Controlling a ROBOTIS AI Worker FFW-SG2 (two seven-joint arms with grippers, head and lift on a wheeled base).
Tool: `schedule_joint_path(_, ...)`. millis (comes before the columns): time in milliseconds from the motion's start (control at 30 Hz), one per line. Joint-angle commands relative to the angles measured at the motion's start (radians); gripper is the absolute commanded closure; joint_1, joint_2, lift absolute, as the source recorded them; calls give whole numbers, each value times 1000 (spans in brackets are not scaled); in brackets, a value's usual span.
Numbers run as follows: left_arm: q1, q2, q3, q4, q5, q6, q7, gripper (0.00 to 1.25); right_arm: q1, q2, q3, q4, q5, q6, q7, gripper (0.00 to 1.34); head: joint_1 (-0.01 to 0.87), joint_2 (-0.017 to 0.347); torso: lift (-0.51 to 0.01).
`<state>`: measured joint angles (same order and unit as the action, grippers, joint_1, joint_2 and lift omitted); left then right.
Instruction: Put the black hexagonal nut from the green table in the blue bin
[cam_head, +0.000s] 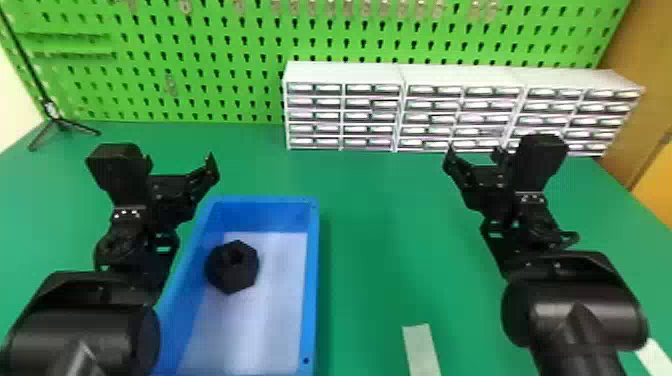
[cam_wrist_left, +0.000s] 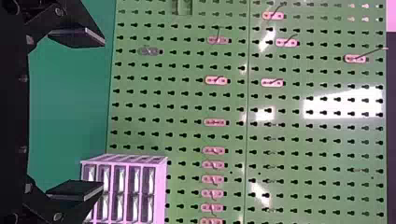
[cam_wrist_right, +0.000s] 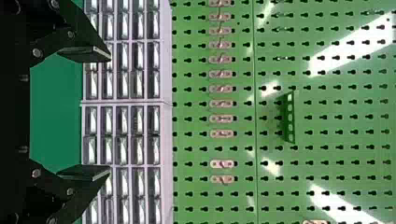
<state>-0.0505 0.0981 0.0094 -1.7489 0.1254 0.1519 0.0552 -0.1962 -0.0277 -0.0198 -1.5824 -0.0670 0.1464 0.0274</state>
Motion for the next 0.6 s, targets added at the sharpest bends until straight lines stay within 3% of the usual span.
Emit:
schedule_joint_path(0,1,0,-3,-1,3,0,0,196,6,2,4,2,-4,-4,-3,421,686,28,-96)
schedule_joint_path(567,3,0,-5,-1,10,2,0,196,18,-1,11,4,-19,-4,-7,421,686,28,-96)
